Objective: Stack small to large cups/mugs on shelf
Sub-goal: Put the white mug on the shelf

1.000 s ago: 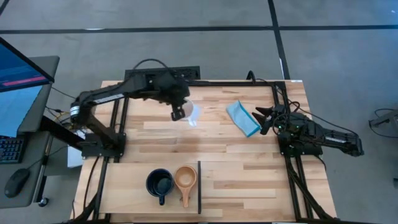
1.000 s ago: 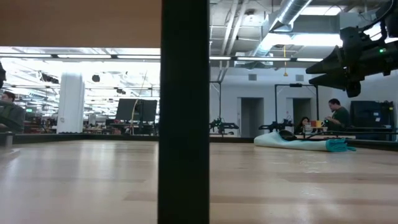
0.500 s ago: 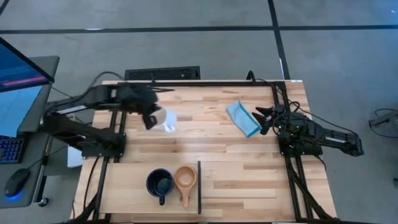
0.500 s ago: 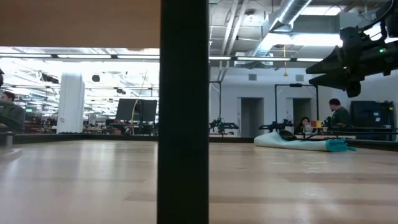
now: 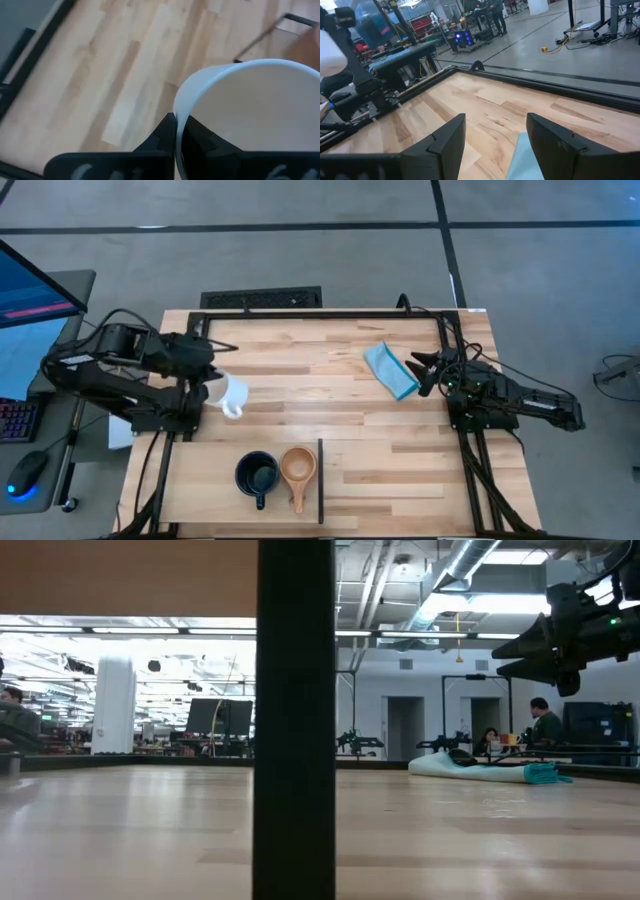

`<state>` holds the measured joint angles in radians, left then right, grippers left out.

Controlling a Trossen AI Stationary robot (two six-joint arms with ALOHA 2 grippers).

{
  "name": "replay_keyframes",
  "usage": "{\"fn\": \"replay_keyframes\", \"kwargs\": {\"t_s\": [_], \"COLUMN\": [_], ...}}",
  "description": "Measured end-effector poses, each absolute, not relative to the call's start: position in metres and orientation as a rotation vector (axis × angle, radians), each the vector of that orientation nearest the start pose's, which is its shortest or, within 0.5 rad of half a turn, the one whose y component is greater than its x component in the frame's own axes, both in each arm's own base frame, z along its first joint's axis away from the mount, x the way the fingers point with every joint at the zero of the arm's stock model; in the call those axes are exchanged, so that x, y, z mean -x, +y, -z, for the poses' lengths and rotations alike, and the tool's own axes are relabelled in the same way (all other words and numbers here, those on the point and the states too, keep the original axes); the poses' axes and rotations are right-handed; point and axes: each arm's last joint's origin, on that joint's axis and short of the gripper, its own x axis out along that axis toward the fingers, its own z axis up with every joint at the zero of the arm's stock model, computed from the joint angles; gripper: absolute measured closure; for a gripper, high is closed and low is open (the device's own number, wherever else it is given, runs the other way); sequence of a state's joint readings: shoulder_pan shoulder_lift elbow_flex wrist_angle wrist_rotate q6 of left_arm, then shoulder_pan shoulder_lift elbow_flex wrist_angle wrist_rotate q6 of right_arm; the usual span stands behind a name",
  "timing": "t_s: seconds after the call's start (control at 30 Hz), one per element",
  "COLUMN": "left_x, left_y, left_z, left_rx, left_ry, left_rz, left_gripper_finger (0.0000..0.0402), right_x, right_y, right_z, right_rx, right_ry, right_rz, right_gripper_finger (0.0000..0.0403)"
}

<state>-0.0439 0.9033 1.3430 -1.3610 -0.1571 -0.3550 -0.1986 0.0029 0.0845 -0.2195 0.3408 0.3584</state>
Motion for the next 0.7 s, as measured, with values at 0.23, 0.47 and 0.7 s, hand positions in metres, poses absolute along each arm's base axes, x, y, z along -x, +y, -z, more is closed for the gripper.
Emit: {"fn": "replay_keyframes", "kwargs": {"t_s": [0.23, 0.47, 0.7], "left_x": [-0.109, -0.109, -0.117], "left_y": [-0.017, -0.035, -0.062], "left_z": [-0.390, -0.385, -0.378], "left_rx": [0.313, 0.343, 0.376], "left_ry": [0.959, 1.062, 1.175], "left_rz": [-0.096, -0.027, 0.048], "left_gripper_finger": [0.0401, 0.0401, 0.0401], "right_x": [-0.086, -0.086, -0.086], "right_y": [-0.027, -0.027, -0.027], "right_z": [-0.171, -0.171, -0.171], "right_rx": [-0.339, -0.339, -0.340], "right_ry": [0.042, 0.041, 0.041], "right_rz": [0.557, 0.557, 0.557], "right_gripper_finger": [0.0171, 0.0171, 0.0171]}}
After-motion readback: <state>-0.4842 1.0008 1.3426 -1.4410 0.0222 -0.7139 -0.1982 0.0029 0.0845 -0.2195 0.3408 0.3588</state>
